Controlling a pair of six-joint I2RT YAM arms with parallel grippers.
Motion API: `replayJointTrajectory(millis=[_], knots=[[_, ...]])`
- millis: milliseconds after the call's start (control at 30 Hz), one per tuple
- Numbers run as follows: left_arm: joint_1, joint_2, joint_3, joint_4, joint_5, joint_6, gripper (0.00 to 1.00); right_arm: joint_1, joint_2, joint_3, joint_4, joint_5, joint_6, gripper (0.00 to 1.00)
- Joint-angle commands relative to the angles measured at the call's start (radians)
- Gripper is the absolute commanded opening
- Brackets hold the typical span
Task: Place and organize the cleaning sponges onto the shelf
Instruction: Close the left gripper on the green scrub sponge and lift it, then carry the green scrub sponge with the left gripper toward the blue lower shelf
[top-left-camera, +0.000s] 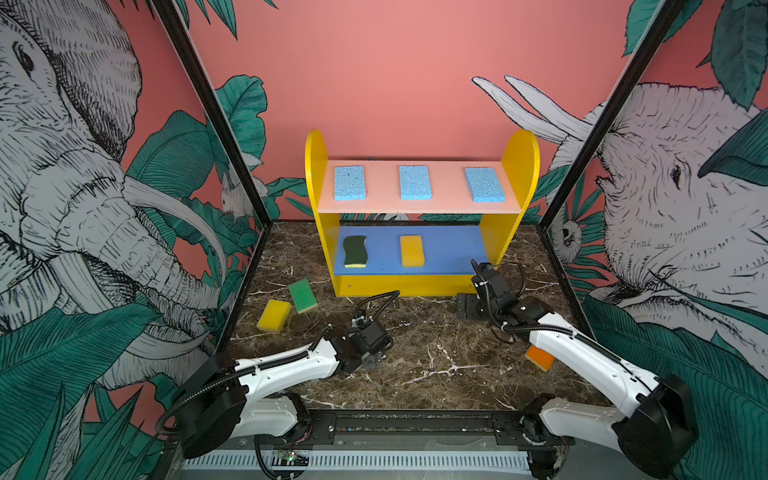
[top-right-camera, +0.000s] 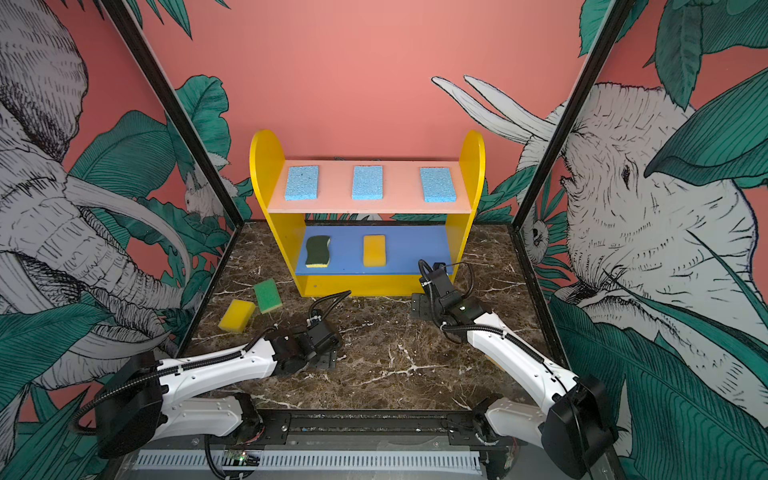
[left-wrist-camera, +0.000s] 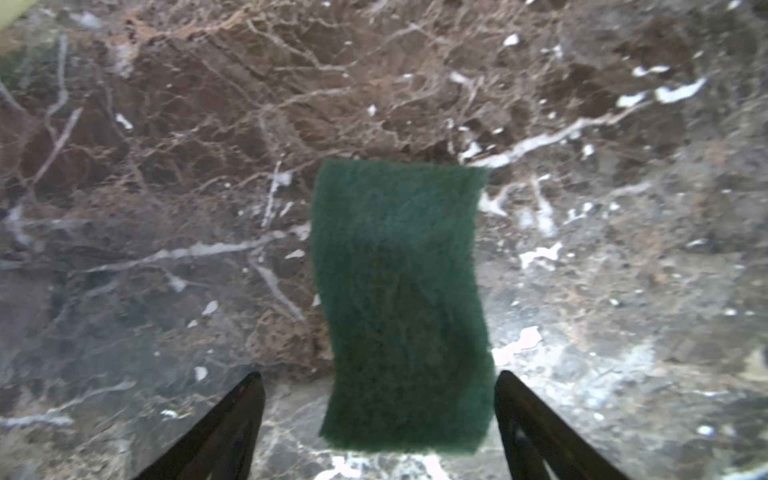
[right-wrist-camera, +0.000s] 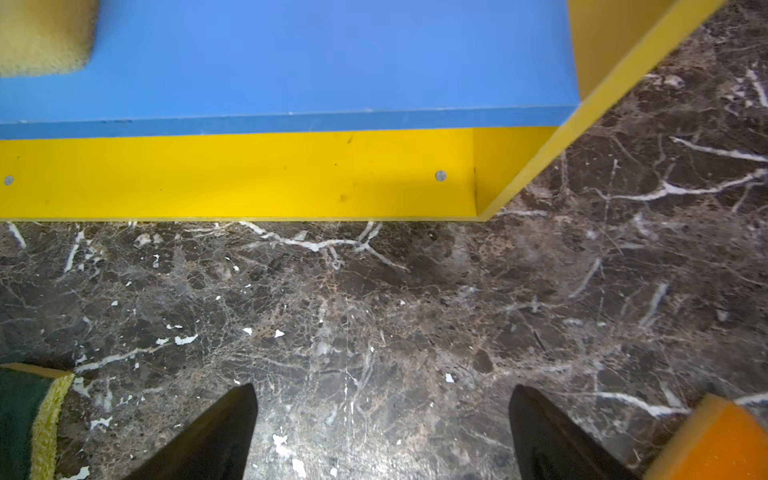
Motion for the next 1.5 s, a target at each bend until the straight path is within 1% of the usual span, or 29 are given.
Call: replayJointTrajectory(millis=[0,100,233,333,433,533,633,700,767,867,967,1100,1267,1467], knots=[[-0.008,0.003,-0.007,0.021,0.038,-0.063,0.88,0.001,-0.034,-0.007,-0.098,0.083,0.046,0.97],[-0.008,0.011,-0.025,0.049,0.06,-0.079,0.87,-0.001,-0.072,-0.017,-0.137,0.112,0.07,0.97],[-0.009,0.038,-0.012,0.074,0.08,-0.058,0.87,0.0,-0.108,-0.012,-0.186,0.15,0.078,0.98],[-0.009,0.084,0.011,0.057,0.092,-0.063,0.87,0.0,-0.121,-0.009,-0.204,0.177,0.072,0.99],[-0.01,0.127,0.037,-0.003,0.089,-0.093,0.87,-0.001,-0.123,-0.009,-0.205,0.176,0.07,0.99],[-0.011,0.138,0.037,-0.021,0.09,-0.115,0.87,-0.002,-0.122,-0.012,-0.201,0.171,0.069,0.99],[-0.012,0.136,0.035,-0.033,0.082,-0.128,0.81,-0.004,-0.124,-0.015,-0.21,0.185,0.077,0.99],[-0.018,0.135,0.048,-0.068,0.065,-0.142,0.76,-0.009,-0.124,-0.007,-0.233,0.215,0.091,0.99],[-0.027,0.134,0.06,-0.089,0.048,-0.148,0.73,-0.018,-0.121,0.001,-0.251,0.238,0.099,0.99],[-0.037,0.127,0.064,-0.099,0.031,-0.153,0.69,-0.029,-0.122,0.003,-0.248,0.24,0.1,0.99],[-0.046,0.103,0.079,-0.116,-0.001,-0.152,0.68,-0.036,-0.133,-0.005,-0.256,0.247,0.11,0.99],[-0.051,0.088,0.161,-0.157,-0.042,-0.135,0.67,-0.054,-0.174,-0.025,-0.257,0.271,0.108,0.99],[-0.063,0.133,0.304,-0.159,-0.06,-0.084,0.67,-0.083,-0.212,-0.025,-0.251,0.242,0.09,0.99],[-0.066,0.204,0.412,-0.077,-0.04,-0.041,0.67,-0.106,-0.269,-0.029,-0.251,0.233,0.066,0.99]])
